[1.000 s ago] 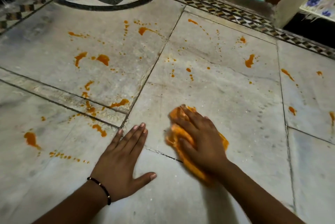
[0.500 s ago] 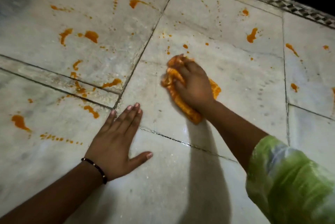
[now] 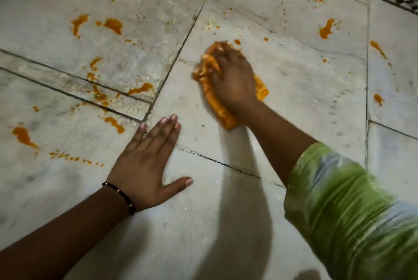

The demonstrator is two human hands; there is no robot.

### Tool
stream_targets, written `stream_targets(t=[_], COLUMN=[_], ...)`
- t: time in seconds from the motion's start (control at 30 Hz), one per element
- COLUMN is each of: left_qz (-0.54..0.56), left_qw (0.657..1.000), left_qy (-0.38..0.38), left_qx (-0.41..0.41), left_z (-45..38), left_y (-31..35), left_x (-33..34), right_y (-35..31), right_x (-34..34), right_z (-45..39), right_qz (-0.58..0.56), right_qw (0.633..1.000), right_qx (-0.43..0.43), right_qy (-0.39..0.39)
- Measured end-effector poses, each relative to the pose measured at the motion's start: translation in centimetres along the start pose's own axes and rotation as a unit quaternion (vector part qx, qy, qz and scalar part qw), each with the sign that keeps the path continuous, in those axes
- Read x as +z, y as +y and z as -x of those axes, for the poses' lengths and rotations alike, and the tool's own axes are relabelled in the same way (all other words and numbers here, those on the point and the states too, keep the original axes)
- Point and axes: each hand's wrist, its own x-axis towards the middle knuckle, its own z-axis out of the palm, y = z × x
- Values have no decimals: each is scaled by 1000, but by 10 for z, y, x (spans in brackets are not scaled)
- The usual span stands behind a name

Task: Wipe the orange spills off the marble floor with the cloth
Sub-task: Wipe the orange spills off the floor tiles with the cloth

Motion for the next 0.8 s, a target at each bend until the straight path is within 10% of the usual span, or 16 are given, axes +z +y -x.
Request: stream_targets(t=[0.17, 0.43, 0.6, 0.8], left_qz=[6, 12, -5, 1], left_qw=[1000, 1000, 1000, 1000], left_qy=[2, 13, 10, 10], left_qx=[3, -1, 8, 1], left_z=[1, 0, 0, 0], left_y=[0, 2, -1, 1], left_x=[-2, -2, -3, -3], right_y=[19, 42, -32, 34], right_x=[-17, -21, 7, -26], right_z=[83, 8, 2, 55], right_qz=[-55, -20, -10, -76], right_qw=[985, 997, 996, 972], right_qx=[-163, 59, -87, -220], right_qy=[-28, 51, -17, -18])
